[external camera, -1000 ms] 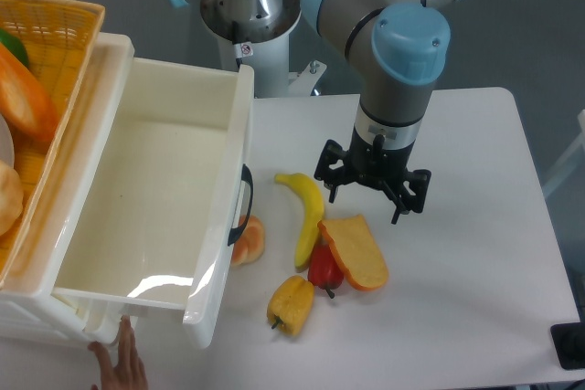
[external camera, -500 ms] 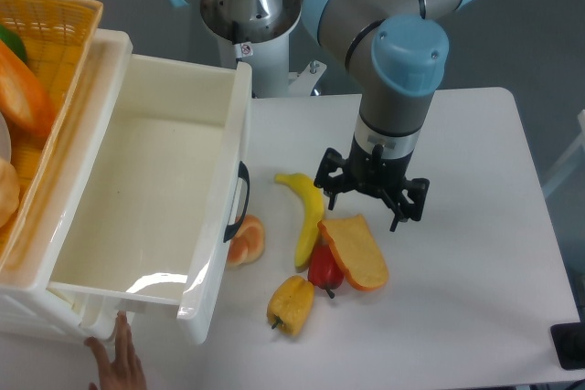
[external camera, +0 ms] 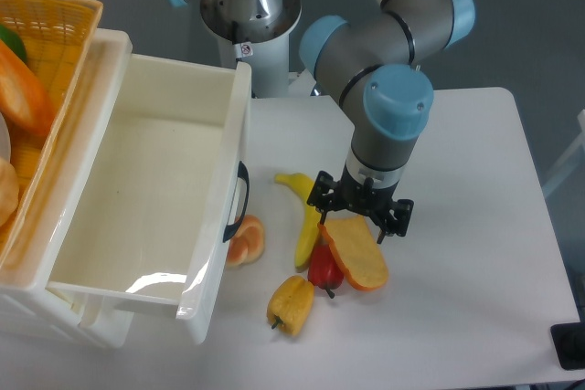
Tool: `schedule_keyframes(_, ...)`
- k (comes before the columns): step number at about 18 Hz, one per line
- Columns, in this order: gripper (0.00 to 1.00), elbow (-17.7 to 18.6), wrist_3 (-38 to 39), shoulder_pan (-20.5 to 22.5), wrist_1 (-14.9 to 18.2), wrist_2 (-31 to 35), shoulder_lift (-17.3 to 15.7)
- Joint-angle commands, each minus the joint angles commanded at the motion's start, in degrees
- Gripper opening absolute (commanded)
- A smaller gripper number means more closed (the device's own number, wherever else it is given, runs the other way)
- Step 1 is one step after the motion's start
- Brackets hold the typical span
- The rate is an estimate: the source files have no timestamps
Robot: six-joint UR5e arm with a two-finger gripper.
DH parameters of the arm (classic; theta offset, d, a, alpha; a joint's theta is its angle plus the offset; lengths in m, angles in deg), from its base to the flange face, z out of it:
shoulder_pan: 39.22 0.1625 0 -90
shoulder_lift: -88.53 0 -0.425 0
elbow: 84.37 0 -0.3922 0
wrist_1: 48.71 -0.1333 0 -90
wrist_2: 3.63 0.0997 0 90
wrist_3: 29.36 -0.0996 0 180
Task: Pick up the bread slice
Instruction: 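Lower the gripper onto the bread slice and close on it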
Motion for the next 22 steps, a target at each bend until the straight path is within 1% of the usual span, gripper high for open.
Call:
schedule_keyframes(2,1.0,0.9,1.7,-0.2,0.2,2.5,0.4)
schedule_keyframes(4,1.0,3.2,1.9,-0.2,0.1,4.1,0.4)
schedule_keyframes(7,1.0,3.5,2.5,-0.3,0.2,4.1,0.7)
schedule_keyframes(10,1.0,4.0,5.4,-1.8,0.1,4.1,2.5)
schedule_keyframes(14,1.0,4.0,6.2,-3.3,0.1,4.1,4.0)
schedule_keyframes(22,1.0,4.3,5.9,-3.5,-0.2,4.2,4.7)
